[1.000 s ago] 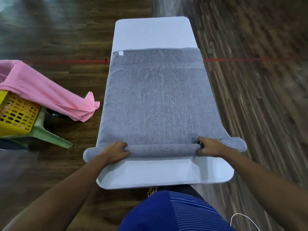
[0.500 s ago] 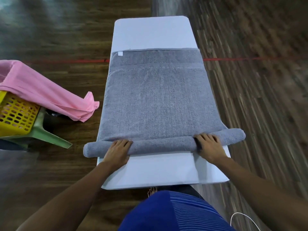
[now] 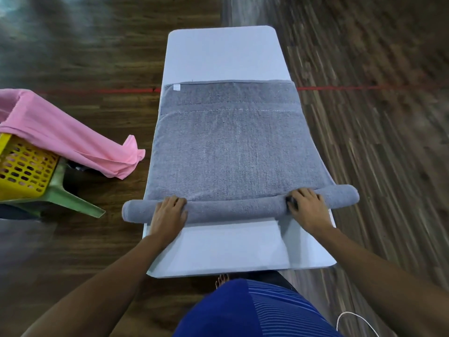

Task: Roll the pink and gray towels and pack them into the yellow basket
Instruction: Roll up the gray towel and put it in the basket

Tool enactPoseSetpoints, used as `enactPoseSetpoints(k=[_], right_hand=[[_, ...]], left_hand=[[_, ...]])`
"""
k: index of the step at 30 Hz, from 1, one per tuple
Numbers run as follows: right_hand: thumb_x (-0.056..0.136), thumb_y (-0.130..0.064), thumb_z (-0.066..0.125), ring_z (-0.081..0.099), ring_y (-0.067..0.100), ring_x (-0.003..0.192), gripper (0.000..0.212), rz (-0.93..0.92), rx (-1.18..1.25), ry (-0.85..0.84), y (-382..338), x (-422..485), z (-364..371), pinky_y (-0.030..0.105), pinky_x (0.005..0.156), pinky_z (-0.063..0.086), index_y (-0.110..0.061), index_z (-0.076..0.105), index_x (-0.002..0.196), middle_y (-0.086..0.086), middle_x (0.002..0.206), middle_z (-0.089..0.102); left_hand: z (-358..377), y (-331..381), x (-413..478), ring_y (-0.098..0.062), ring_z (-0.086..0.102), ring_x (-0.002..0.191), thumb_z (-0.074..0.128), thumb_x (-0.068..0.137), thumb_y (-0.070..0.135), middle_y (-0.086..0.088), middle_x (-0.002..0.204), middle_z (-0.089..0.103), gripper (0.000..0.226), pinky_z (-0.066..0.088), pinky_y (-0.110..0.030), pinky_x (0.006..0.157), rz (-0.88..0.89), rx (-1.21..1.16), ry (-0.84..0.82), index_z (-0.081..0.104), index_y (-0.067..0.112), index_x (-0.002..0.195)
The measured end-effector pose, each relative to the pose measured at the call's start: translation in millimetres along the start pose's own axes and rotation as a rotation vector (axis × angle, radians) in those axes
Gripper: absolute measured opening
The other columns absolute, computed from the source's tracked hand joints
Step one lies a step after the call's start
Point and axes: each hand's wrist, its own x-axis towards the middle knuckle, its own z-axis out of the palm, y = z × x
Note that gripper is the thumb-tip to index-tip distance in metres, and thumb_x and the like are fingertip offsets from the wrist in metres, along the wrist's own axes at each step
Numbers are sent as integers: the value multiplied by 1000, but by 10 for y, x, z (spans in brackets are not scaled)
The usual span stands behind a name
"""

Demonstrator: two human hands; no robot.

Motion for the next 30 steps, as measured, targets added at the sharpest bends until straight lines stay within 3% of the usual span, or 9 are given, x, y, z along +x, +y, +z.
enactPoseSetpoints(k=[3, 5, 9, 15, 18, 22, 24, 27, 30], right_hand=[[78, -56, 65, 52, 25, 119, 52, -34, 4, -165, -1, -113, 70, 44, 102, 33, -25, 59, 120, -4, 123, 60], [74, -51, 70, 46, 22, 127, 64, -52, -37, -262, 19, -154, 91, 42, 110, 25, -25, 51, 130, -4, 133, 54], [80, -30, 61, 49, 21, 121, 46, -48, -88, -270, -25, -97, 15, 39, 104, 25, -29, 52, 125, -5, 125, 60], [76, -37, 57, 57, 20, 105, 26, 41, 4, -677, -39, 147, -209, 37, 90, 30, -33, 59, 101, -4, 103, 65], [77, -41, 63, 49, 23, 116, 40, 98, -12, -522, 22, 155, -169, 40, 94, 29, -32, 57, 115, -2, 117, 56], [86, -34, 63, 54, 33, 107, 26, 58, 2, -5, 11, 54, -51, 44, 88, 35, -18, 64, 106, 6, 110, 59], [87, -41, 62, 56, 31, 105, 27, 9, 44, -22, -15, -14, -6, 43, 88, 36, -19, 65, 103, 3, 107, 61], [73, -59, 70, 49, 22, 121, 61, -57, -5, -229, -2, -123, 58, 41, 106, 27, -26, 56, 122, -5, 124, 57], [78, -33, 69, 49, 22, 123, 54, -79, -57, -224, 14, -147, 87, 38, 107, 23, -26, 51, 129, -2, 128, 58]], left_hand=[[84, -38, -98, -27, 61, 104, 72, 81, 40, -7, 113, 65, 47, 48, -45, 92, 108, 54, -83, 62, 12, 117], [106, -95, -141, -28, 61, 108, 79, 72, 37, -8, 119, 63, 60, 47, -45, 96, 149, 109, -132, 60, 12, 122], [12, -63, -63, -27, 61, 106, 70, 77, 24, -5, 117, 65, 46, 45, -41, 97, 88, 68, -215, 60, 16, 122], [-214, -91, 192, -19, 61, 81, 51, 69, 44, 0, 89, 68, 36, 49, -33, 75, -61, -120, -614, 66, 20, 91], [-183, -152, 198, -24, 62, 87, 48, 63, 47, -3, 91, 67, 43, 49, -36, 78, -95, -201, -465, 64, 20, 91], [-45, -121, 132, -32, 60, 90, 40, 80, 43, -11, 95, 66, 45, 46, -44, 83, -68, -89, 13, 64, 11, 99], [-8, -67, 74, -31, 62, 93, 47, 85, 45, -11, 101, 67, 42, 48, -44, 85, -5, -39, 16, 64, 11, 104], [78, -85, -19, -29, 60, 110, 71, 79, 45, -9, 121, 63, 55, 46, -45, 96, 124, 81, -142, 58, 13, 123], [78, -96, -30, -30, 60, 111, 72, 78, 27, -8, 123, 63, 51, 43, -43, 99, 99, 85, -172, 58, 14, 126]])
